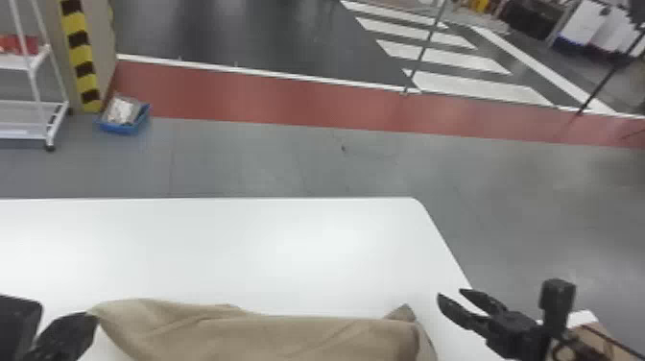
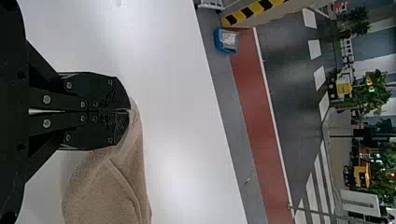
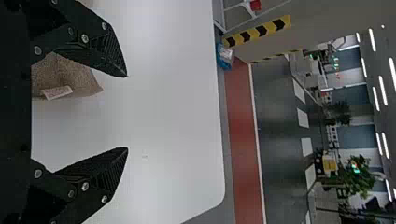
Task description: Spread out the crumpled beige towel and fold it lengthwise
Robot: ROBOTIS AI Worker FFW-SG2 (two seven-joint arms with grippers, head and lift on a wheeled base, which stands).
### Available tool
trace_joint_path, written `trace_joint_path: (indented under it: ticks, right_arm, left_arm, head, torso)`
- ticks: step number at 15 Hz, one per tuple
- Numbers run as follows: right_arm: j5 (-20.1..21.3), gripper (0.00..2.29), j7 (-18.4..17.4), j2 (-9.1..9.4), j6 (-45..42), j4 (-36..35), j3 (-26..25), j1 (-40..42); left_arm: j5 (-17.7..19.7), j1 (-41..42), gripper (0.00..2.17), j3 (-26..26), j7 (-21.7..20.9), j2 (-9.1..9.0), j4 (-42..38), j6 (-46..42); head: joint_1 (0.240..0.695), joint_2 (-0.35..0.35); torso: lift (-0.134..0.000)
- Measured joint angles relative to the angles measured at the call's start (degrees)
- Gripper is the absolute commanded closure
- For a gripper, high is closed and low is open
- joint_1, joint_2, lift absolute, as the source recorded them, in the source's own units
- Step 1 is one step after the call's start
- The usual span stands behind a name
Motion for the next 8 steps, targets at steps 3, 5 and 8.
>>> trace_joint_path:
  ticks: [3, 5, 8]
  right_arm:
    - [4.9, 0.41, 0.8, -3.10, -6.5, 8.4, 5.5, -2.7]
    - [6.8, 0.41, 0.9, -4.34, -9.1, 12.1, 7.7, -3.5]
    - [10.0, 0.41, 0.3, -5.29, -12.6, 16.4, 9.3, -5.0]
  left_arm:
    - [0.0, -0.3, 2.07, 0.3, -0.4, 0.06, 0.2, 0.0]
    - [0.0, -0.7, 2.07, 0.3, -0.5, 0.04, 0.7, 0.0]
    - [0.0, -1.4, 2.07, 0.0, -0.6, 0.00, 1.5, -0.2]
  head:
    - [0.695, -0.350]
    - [0.695, -0.350]
    - [0.695, -0.350]
  torso:
    - [0.000]
    - [0.000]
    - [0.000]
